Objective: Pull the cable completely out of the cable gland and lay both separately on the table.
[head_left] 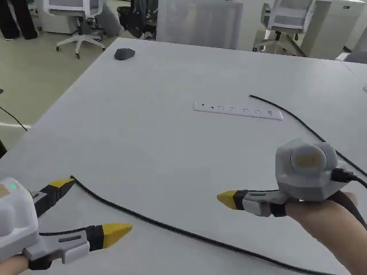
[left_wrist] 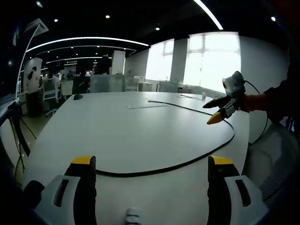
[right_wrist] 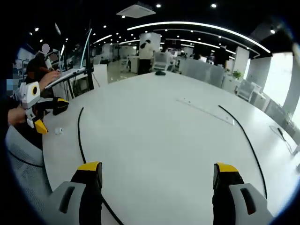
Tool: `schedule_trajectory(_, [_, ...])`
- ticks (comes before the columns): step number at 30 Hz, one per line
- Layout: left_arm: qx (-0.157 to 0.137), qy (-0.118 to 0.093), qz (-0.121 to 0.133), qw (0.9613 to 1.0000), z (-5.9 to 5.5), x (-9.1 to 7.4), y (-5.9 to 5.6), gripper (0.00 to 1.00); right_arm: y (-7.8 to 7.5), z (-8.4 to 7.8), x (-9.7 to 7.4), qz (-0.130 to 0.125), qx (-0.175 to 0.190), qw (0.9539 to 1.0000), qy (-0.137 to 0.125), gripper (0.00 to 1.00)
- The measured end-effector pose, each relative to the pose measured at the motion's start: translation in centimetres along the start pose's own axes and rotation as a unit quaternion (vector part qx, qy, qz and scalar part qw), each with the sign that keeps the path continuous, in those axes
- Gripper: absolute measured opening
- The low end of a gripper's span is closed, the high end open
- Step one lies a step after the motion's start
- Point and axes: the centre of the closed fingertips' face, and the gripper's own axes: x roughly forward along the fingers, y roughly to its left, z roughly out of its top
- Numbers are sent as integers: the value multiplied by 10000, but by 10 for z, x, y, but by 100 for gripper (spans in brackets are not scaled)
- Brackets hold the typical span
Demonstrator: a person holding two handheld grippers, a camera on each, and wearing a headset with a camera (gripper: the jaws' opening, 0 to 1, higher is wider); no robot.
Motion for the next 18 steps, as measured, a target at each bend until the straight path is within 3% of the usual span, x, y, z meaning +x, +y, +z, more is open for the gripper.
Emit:
schedule_trajectory(4, [24, 92, 5, 10000, 5, 7, -8, 99, -10, -16, -30, -23, 240, 9997, 38, 100])
schedule_trajectory(9, [72, 257, -55, 9996, 6, 14, -21, 99, -12, -31, -63, -120, 495, 9986, -119, 100])
schedule_trajectory(10, [119, 277, -72, 9995, 7, 15, -24, 99, -16, -34, -67, -245, 526, 9981, -214, 100])
schedule_trajectory(12, [186, 307, -96, 9993, 11, 17, -29, 99, -18, -40, -74, -311, 601, 9972, -331, 100])
schedule_trajectory(16, [232, 369, -109, 9990, 14, 18, -36, 99, -16, -55, -81, -303, 802, 9959, -288, 100])
schedule_trajectory(18, [128, 340, -96, 9993, 15, 17, -38, 99, -17, -57, -84, -319, 854, 9953, -339, 100])
